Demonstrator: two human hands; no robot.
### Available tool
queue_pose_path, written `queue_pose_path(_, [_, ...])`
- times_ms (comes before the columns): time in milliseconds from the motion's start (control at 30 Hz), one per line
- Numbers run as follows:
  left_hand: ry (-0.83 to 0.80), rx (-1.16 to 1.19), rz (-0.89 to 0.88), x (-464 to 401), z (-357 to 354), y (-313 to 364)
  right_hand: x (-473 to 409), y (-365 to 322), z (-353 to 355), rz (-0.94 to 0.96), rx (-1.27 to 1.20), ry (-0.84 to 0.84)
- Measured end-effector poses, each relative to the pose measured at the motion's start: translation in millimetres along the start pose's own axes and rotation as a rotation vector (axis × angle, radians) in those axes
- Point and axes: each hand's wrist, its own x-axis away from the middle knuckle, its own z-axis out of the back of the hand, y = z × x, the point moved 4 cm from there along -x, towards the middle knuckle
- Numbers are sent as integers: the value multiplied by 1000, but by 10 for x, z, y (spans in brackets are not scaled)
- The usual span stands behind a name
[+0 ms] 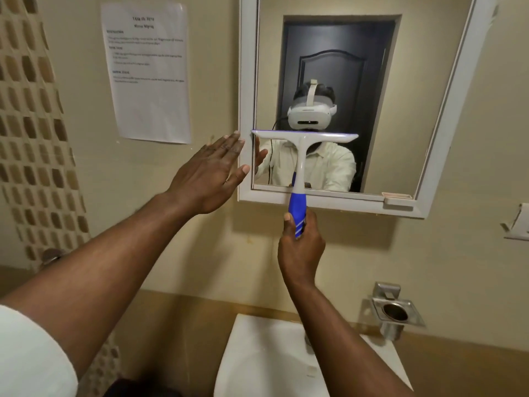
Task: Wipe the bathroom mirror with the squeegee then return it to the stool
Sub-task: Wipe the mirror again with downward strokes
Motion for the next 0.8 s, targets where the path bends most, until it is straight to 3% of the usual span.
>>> queue_pose_path(400, [-148,78,63,558,-617,15,530,485,31,-110,70,-2])
queue_pose_path(800, [-186,116,67,760,-825,121,723,666,21,-191,101,-21])
